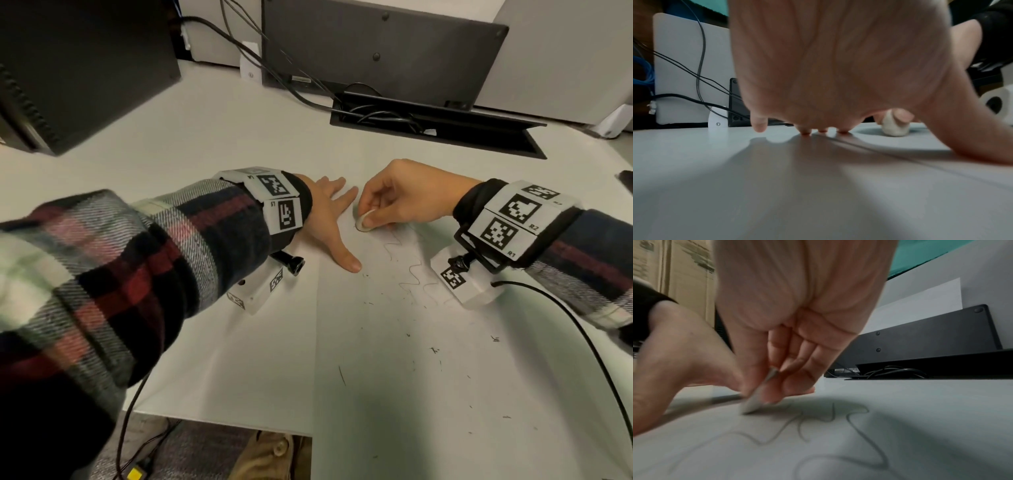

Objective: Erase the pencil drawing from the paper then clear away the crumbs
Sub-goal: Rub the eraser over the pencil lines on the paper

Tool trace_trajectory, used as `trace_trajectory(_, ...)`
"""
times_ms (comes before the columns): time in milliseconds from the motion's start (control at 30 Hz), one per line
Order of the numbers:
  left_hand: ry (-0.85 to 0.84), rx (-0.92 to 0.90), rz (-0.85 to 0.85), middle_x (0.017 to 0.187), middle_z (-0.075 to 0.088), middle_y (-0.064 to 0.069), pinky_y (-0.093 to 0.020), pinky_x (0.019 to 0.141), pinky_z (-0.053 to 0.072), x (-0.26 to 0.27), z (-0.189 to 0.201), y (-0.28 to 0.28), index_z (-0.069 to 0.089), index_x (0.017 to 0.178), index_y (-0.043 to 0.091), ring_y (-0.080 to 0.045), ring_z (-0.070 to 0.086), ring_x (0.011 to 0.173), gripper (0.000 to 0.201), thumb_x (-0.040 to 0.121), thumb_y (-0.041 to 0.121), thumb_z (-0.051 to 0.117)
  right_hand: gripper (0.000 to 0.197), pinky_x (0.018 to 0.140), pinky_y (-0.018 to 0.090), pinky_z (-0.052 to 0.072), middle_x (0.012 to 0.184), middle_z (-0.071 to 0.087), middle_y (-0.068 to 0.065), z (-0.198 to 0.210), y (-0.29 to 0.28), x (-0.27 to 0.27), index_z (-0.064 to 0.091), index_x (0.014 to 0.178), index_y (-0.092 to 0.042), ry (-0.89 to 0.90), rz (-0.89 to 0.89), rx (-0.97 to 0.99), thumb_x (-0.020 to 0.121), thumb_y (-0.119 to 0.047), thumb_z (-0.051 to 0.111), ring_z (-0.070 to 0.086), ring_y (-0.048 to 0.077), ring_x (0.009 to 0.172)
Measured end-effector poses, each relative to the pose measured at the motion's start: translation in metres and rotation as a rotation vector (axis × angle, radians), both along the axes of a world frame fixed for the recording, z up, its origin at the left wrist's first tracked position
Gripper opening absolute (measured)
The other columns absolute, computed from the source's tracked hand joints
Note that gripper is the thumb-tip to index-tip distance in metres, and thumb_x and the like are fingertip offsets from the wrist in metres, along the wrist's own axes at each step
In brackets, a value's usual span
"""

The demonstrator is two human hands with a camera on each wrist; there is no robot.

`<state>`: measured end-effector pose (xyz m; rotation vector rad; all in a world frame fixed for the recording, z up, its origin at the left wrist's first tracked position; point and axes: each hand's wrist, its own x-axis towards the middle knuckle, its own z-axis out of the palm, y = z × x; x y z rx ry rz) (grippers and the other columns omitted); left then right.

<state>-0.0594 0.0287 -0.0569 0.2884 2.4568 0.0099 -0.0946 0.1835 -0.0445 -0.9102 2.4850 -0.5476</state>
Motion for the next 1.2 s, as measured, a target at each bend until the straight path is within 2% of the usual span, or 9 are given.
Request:
trace_trajectory(100, 0.005, -0.001, 0.000, 0.152, -0.029, 0.004, -0.044, 0.114, -0.005, 0.000, -0.001, 0.000, -0.024, 0.144, 0.032, -0.018, -0.024, 0.141, 0.126, 0.061, 0.075, 0.060, 0.014, 0.060, 0.015, 0.048, 0.070, 0.070, 0.010, 0.000, -0.001, 0.007, 0.073, 0.087, -0.009, -0.107, 0.049, -0.008, 0.075, -0.015, 0.076, 0.058, 0.007, 0.054)
trace_trajectory(200, 0.015, -0.015, -0.009, 0.153, -0.029, 0.003, -0.045, 0.114, -0.005, 0.000, 0.000, 0.000, -0.024, 0.144, 0.032, -0.019, -0.024, 0.141, 0.125, 0.062, 0.075, 0.060, 0.015, 0.056, 0.007, 0.042, 0.070, 0.067, 0.001, -0.002, -0.003, -0.001, 0.073, 0.088, -0.011, 0.073, 0.010, -0.004, 0.076, -0.019, 0.075, 0.053, -0.003, 0.052)
trace_trajectory(467, 0.026, -0.061, -0.030, 0.153, -0.029, 0.002, -0.044, 0.115, -0.004, -0.001, 0.001, 0.003, -0.028, 0.142, 0.027, -0.021, -0.023, 0.142, 0.131, 0.060, 0.076, 0.061, 0.017, 0.056, 0.006, 0.041, 0.074, 0.068, 0.001, 0.001, 0.006, -0.008, 0.072, 0.091, -0.010, 0.168, -0.046, 0.030, 0.077, -0.022, 0.074, 0.054, -0.006, 0.054)
trace_trajectory(600, 0.020, -0.071, -0.023, 0.153, -0.029, 0.001, -0.045, 0.114, -0.004, -0.001, 0.001, 0.004, -0.027, 0.143, 0.027, -0.021, -0.023, 0.142, 0.131, 0.059, 0.076, 0.061, 0.013, 0.057, 0.010, 0.046, 0.071, 0.069, 0.004, 0.002, 0.006, 0.001, 0.073, 0.087, -0.010, -0.008, -0.011, 0.015, 0.076, -0.017, 0.075, 0.055, 0.001, 0.051)
trace_trajectory(733, 0.022, -0.065, -0.021, 0.153, -0.028, 0.001, -0.045, 0.115, -0.004, 0.000, 0.002, 0.005, -0.027, 0.143, 0.027, -0.021, -0.022, 0.142, 0.130, 0.060, 0.075, 0.062, 0.013, 0.054, 0.004, 0.040, 0.069, 0.063, -0.008, -0.001, 0.002, -0.003, 0.072, 0.088, -0.011, 0.163, -0.035, 0.037, 0.078, -0.020, 0.073, 0.053, -0.008, 0.054)
trace_trajectory(867, 0.023, -0.062, -0.018, 0.153, -0.028, 0.001, -0.045, 0.115, -0.003, -0.001, 0.000, 0.004, -0.027, 0.143, 0.029, -0.021, -0.021, 0.142, 0.132, 0.058, 0.076, 0.062, 0.010, 0.053, 0.006, 0.041, 0.064, 0.063, -0.006, -0.001, -0.001, 0.002, 0.071, 0.085, -0.012, 0.070, -0.005, 0.018, 0.078, -0.018, 0.074, 0.052, -0.004, 0.047)
trace_trajectory(1000, 0.036, -0.072, -0.024, 0.154, -0.027, 0.000, -0.046, 0.115, -0.002, -0.002, 0.000, 0.004, -0.027, 0.143, 0.028, -0.022, -0.020, 0.142, 0.133, 0.057, 0.076, 0.062, 0.011, 0.053, 0.003, 0.038, 0.066, 0.061, -0.007, -0.002, -0.001, 0.000, 0.071, 0.088, -0.011, 0.191, -0.012, 0.042, 0.079, -0.019, 0.072, 0.051, -0.010, 0.052)
trace_trajectory(1100, 0.031, -0.086, -0.021, 0.153, -0.028, 0.001, -0.046, 0.114, -0.003, -0.003, -0.001, 0.004, -0.027, 0.143, 0.029, -0.022, -0.020, 0.142, 0.134, 0.054, 0.079, 0.061, 0.009, 0.055, 0.008, 0.043, 0.066, 0.065, -0.001, 0.000, 0.003, 0.006, 0.071, 0.084, -0.014, 0.045, 0.002, 0.032, 0.077, -0.019, 0.074, 0.052, -0.003, 0.049)
trace_trajectory(1200, 0.035, -0.101, -0.030, 0.153, -0.028, 0.000, -0.046, 0.115, -0.002, -0.003, -0.001, 0.004, -0.027, 0.142, 0.027, -0.023, -0.020, 0.143, 0.134, 0.055, 0.079, 0.061, 0.012, 0.055, 0.003, 0.040, 0.067, 0.063, -0.009, 0.000, 0.008, 0.001, 0.071, 0.086, -0.013, 0.147, -0.030, 0.039, 0.078, -0.020, 0.074, 0.052, -0.008, 0.053)
